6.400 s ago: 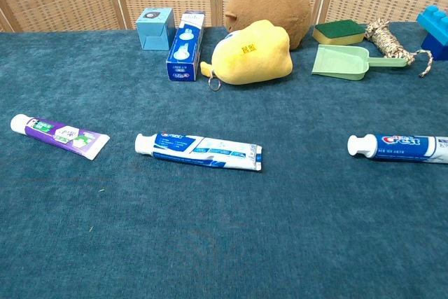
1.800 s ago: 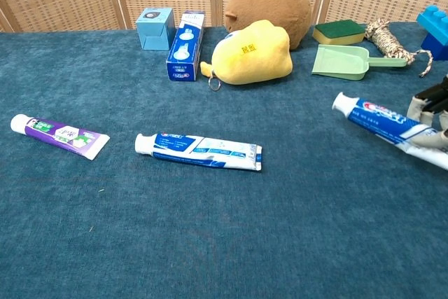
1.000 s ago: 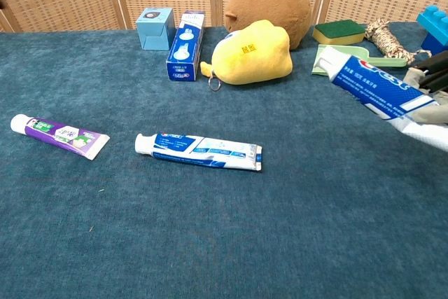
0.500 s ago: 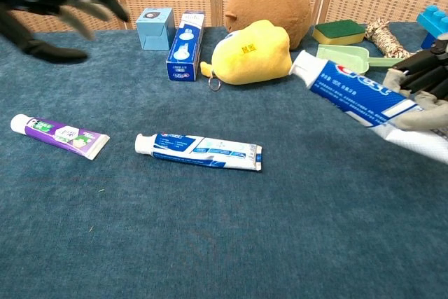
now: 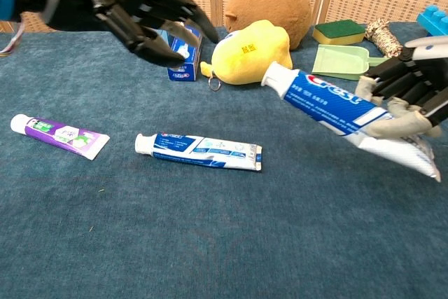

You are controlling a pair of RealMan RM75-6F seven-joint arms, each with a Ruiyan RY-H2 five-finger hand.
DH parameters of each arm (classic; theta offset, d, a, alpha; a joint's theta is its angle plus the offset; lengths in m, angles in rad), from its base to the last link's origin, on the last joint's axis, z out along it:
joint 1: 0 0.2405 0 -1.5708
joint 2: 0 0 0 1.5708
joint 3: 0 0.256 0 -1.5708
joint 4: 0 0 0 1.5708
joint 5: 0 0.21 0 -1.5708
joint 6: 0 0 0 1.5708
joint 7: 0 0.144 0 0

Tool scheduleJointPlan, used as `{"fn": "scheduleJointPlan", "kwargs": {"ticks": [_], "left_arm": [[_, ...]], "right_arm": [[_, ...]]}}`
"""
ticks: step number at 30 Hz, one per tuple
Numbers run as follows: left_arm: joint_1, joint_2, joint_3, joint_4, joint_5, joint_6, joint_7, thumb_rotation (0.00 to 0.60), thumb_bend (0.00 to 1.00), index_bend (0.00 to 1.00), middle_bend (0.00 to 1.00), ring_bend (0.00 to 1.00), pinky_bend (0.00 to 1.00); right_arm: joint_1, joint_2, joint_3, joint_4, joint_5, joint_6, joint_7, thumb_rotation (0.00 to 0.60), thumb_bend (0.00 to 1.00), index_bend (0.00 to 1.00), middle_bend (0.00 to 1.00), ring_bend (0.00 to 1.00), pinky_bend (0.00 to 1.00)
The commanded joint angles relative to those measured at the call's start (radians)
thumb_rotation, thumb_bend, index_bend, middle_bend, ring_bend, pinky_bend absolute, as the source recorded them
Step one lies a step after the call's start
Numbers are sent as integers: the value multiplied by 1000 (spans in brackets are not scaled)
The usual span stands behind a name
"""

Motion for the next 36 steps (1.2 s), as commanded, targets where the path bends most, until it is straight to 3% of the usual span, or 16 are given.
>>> {"fn": "scheduleJointPlan", "kwargs": {"ticks": [1,13,36], "left_arm": [[-40,-19,8,23,-38,-16,-7,600,316,258,116,92,247],[-141,-80,29,94,-118,-67,-61,600,316,255,102,82,228],[-182,-105,35,121,-99,-89,-139,600,323,280,102,82,253]], "right_arm": [[7,-8,-1,-6,7,4,-10,600,468,983,792,728,741],[22,-29,2,-36,18,34,-21,600,470,983,791,728,741],[54,-49,-3,-53,40,37,-34,600,469,983,791,728,742]]}}
